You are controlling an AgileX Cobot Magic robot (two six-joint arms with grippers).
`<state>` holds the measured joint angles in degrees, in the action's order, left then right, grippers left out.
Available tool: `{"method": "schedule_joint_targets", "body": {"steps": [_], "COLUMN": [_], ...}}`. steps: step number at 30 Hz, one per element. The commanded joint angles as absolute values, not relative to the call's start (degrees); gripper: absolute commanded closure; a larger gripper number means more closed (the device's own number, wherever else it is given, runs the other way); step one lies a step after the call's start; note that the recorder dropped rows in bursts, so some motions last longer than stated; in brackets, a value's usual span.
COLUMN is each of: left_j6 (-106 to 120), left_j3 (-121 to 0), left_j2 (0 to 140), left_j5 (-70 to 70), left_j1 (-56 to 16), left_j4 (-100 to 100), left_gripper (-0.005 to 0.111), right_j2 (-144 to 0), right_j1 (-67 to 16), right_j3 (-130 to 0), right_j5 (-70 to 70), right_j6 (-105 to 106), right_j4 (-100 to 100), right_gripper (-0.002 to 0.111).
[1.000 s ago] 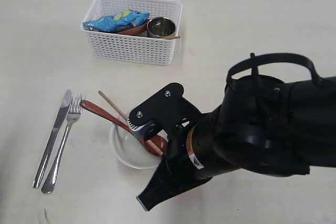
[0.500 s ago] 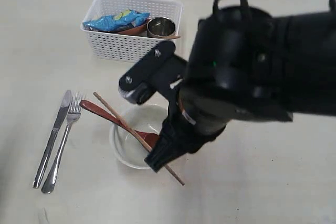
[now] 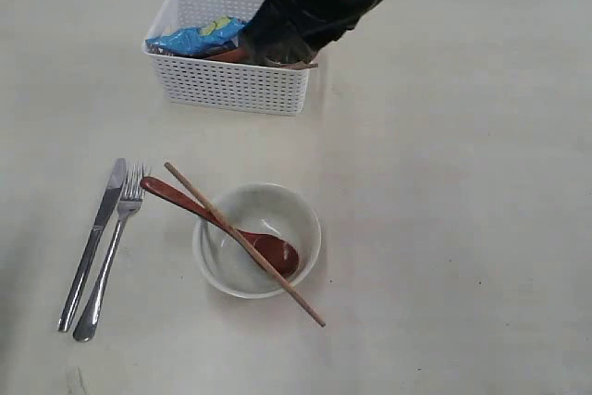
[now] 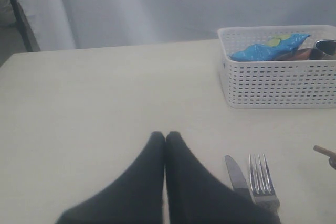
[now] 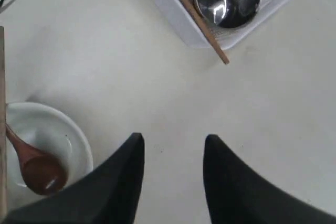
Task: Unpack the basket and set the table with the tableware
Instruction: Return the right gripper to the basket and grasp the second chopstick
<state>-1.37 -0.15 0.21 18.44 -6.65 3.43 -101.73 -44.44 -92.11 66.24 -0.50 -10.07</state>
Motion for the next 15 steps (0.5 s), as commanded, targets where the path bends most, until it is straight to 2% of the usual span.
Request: {"method": "schedule_joint_targets", "body": {"steps": [1,7,15], "left_j6": [-1.26,-1.26,-1.26], "left_j3": [0.0,0.0,0.0], "left_j2": [0.0,0.0,0.0], "left_j5": [18.34,18.34,18.34], "left_j1": [-6.52,-6.52,-6.52], "left_j4": [3.09,3.09,3.09], "left_gripper": [0.107,0.107,0.107], "right_j2": [-111.09,-121.57,-126.41], "right_j1": [-40.03,-36.88,-35.64], "right_j3": [-102.75,-112.79,-114.3], "right_j5": [69.96,69.96,69.96], "right_j6": [5.09,8.14,9.73], "right_j4": [-6.86,-6.36,-5.84], "right_gripper": [0.071,0.071,0.071]}}
